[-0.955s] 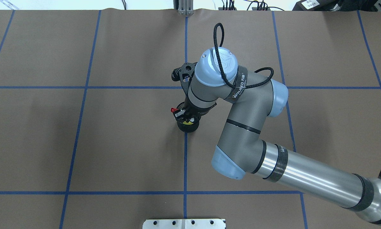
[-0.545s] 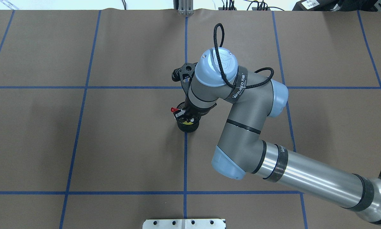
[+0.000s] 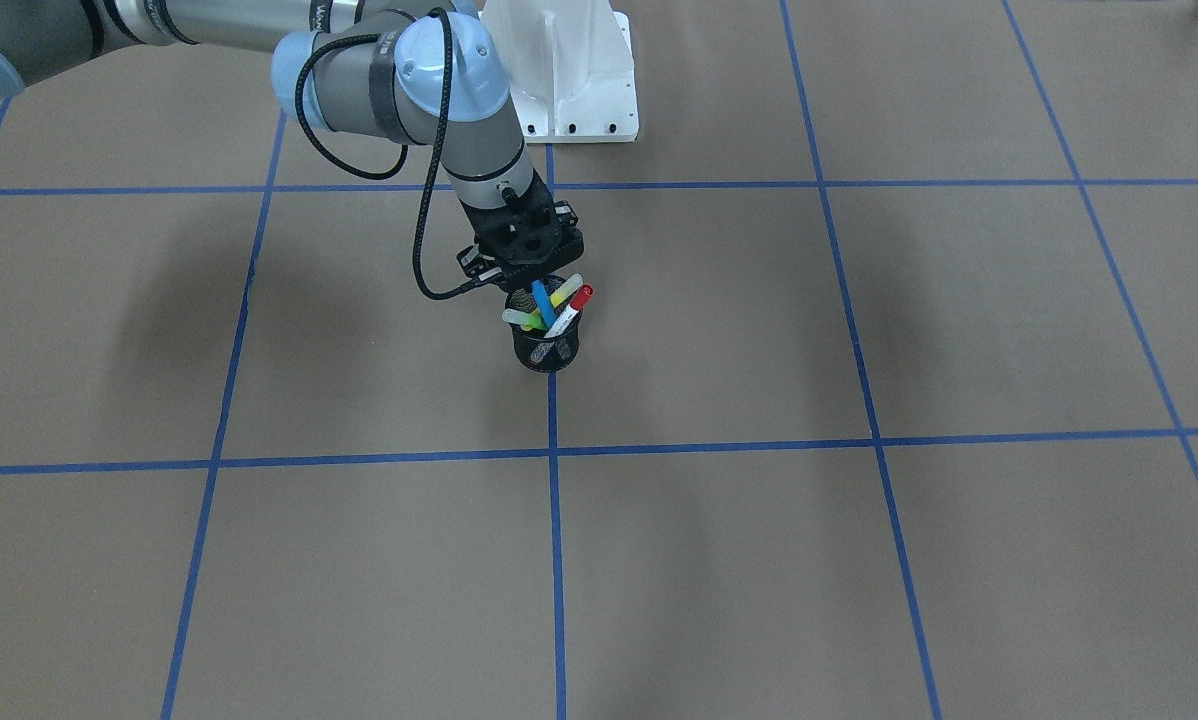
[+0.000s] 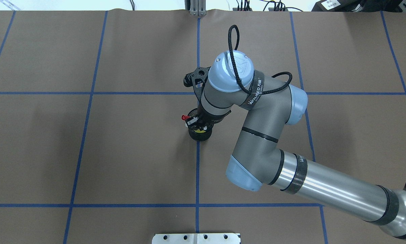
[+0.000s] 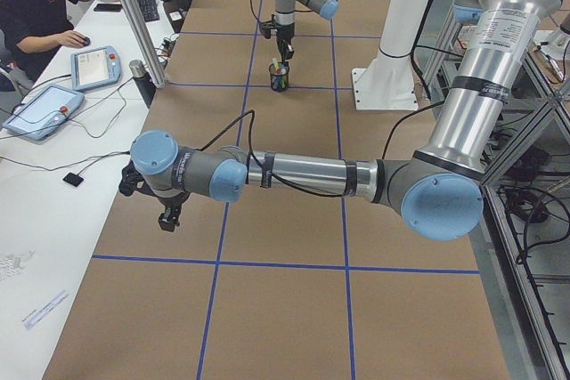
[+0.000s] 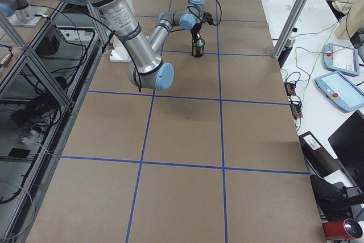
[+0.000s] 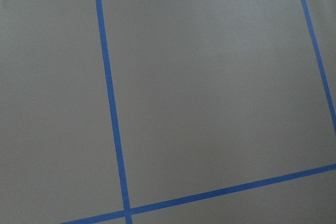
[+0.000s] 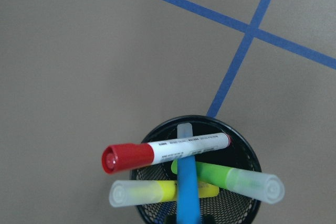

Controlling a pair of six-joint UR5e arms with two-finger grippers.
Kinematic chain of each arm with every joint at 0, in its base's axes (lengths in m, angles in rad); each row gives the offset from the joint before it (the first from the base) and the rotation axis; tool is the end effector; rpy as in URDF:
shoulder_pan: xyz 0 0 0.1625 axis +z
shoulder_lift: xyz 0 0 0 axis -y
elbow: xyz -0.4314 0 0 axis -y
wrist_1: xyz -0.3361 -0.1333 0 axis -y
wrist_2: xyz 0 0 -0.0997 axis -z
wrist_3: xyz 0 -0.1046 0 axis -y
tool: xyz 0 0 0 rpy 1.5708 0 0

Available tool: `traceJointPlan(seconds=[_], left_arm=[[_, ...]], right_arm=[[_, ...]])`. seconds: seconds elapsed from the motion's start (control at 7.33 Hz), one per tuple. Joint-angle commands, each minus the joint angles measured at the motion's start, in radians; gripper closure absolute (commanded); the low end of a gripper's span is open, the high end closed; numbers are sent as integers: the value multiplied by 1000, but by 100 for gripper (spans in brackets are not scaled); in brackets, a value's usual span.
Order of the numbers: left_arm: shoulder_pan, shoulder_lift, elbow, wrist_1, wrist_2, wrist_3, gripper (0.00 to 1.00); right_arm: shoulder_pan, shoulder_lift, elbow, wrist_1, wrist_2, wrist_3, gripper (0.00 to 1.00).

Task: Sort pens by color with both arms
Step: 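Lower the right gripper onto the blue highlighter in the cup and close, then lift the blue highlighter out of the cup with the right gripper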

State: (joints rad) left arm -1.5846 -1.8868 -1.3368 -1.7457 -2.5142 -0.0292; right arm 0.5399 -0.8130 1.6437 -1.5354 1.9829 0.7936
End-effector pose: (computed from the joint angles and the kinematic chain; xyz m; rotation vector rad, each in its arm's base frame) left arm -0.0566 -0.5803 0.5791 0.2302 0.9395 0.0816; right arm -0.5198 -0.4181 0.2138 0.2184 -0.9164 -0.3980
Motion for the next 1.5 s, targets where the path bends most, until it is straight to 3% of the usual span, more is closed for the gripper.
traceJointPlan(seconds=[0.0, 0.41, 1.36], left_arm=[[0, -2, 2, 0, 0, 0, 0], [0, -2, 2, 0, 0, 0, 0], [2, -3, -4, -2, 0, -12, 0]], right_arm=[[0, -2, 2, 0, 19, -1, 83], [20, -9, 48, -29, 79, -1, 83], [123, 0, 211, -241, 132, -1, 83]])
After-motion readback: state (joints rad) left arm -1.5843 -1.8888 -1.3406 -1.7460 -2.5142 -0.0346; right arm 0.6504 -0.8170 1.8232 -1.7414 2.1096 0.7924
